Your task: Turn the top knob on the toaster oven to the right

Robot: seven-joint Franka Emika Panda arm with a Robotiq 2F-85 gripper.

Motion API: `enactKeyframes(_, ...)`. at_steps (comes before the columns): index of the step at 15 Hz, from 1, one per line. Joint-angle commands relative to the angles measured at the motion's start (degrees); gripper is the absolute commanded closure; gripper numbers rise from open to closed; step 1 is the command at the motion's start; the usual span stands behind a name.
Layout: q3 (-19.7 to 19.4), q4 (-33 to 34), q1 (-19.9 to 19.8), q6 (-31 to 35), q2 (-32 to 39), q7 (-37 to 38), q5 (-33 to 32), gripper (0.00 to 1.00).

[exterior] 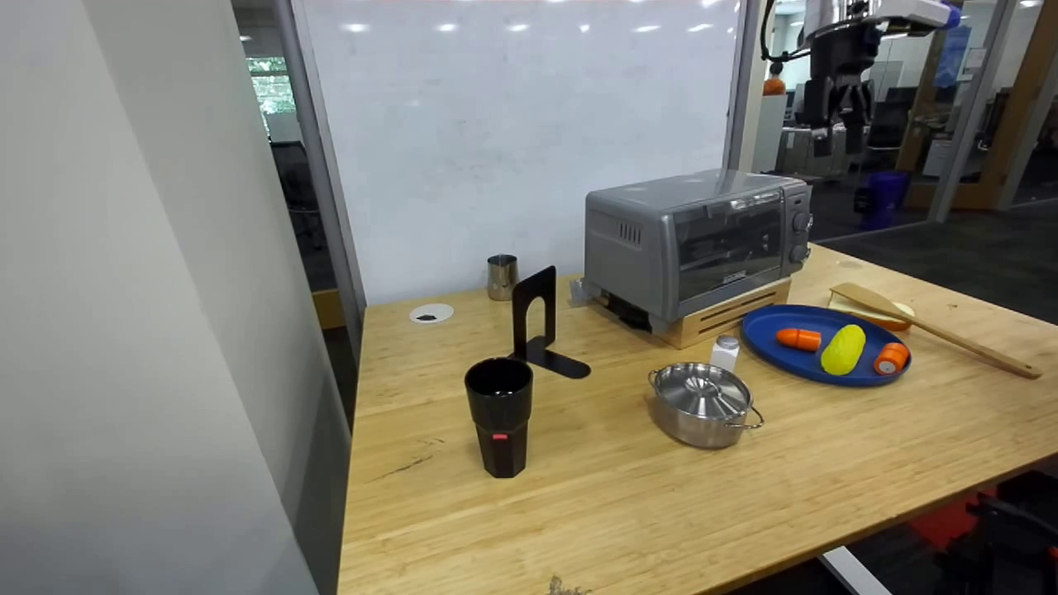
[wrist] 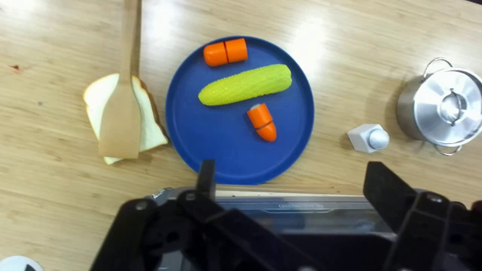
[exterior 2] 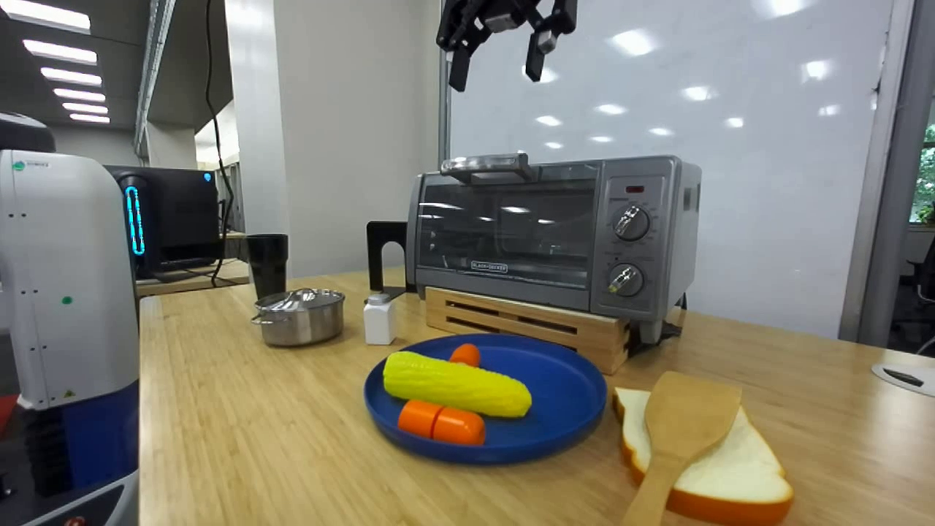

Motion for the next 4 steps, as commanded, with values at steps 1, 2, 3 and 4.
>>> enactKeyframes(1, -0.13, -10.51, 4.15, 6.26, -7.22, 10.97, -7.24, 0.00)
enactKeyframes(2, 0.10, -12.83, 5.00, 8.09, -8.50, 13.72, -8.28, 0.00)
enactKeyframes(3, 0.29, -15.28, 5.70, 9.81, -9.60, 14.68, -8.70, 0.00)
enactKeyframes(4, -0.61, -8.36, 5.23, 5.33, -5.50, 11.70, -6.85, 0.00)
